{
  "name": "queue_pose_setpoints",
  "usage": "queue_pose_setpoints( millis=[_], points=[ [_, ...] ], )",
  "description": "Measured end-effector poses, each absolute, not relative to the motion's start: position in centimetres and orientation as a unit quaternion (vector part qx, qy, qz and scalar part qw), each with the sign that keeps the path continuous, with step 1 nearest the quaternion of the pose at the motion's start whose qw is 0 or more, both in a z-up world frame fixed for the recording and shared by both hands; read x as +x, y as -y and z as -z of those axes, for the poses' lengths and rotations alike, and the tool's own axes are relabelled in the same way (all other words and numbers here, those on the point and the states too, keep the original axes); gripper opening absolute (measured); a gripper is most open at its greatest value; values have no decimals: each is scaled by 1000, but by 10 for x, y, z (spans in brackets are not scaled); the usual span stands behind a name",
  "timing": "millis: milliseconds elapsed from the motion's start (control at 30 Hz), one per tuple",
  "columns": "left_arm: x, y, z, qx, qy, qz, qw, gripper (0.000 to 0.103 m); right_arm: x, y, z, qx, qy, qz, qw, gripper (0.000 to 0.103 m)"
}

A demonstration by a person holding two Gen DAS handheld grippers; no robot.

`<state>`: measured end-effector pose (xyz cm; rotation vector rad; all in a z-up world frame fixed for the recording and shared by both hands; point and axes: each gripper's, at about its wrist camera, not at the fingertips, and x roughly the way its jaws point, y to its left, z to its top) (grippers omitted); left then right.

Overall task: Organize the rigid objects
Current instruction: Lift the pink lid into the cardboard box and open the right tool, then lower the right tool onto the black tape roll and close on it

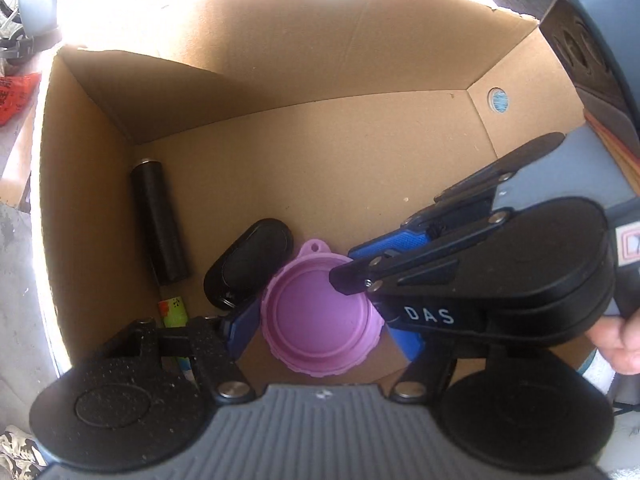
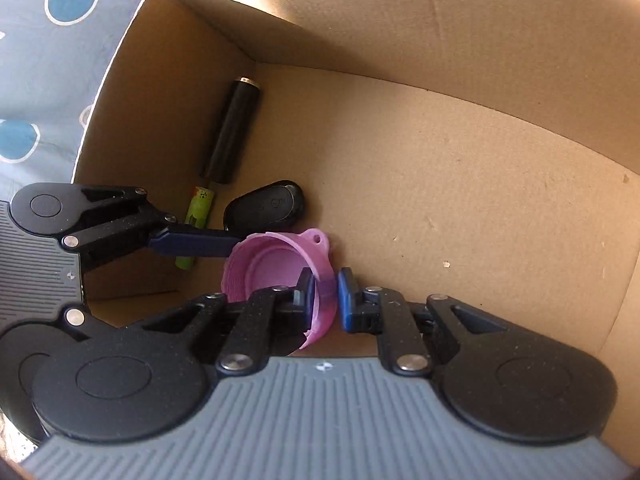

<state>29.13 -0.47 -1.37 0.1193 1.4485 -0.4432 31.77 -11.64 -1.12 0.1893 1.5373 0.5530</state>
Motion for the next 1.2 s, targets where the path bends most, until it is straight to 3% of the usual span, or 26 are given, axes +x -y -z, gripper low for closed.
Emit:
queue_pose_setpoints(
  millis=[233, 300, 367, 600, 833, 1033, 1200],
  points=[
    [279, 6, -7, 60, -640, 189, 742, 78, 310, 124, 9, 113, -670, -261, 686, 18],
    [271, 5, -15, 61, -633, 193, 748, 80, 307, 133, 5, 138, -665, -265, 684, 27],
    [271, 4, -27, 58, -626, 197, 752, 82, 302, 143, -4, 161, -653, -263, 691, 30],
    [234, -4, -73, 57, -588, 208, 780, 83, 271, 193, -65, 220, -588, -256, 735, 41],
    [181, 3, -126, 52, -509, 231, 827, 86, 209, 263, -133, 260, -489, -256, 792, 41],
    [115, 21, -109, 40, -449, 256, 855, 89, 108, 308, -158, 255, -415, -232, 842, 43],
    [79, 27, -65, 35, -436, 265, 859, 89, 39, 295, -115, 229, -394, -195, 868, 44]
  ],
)
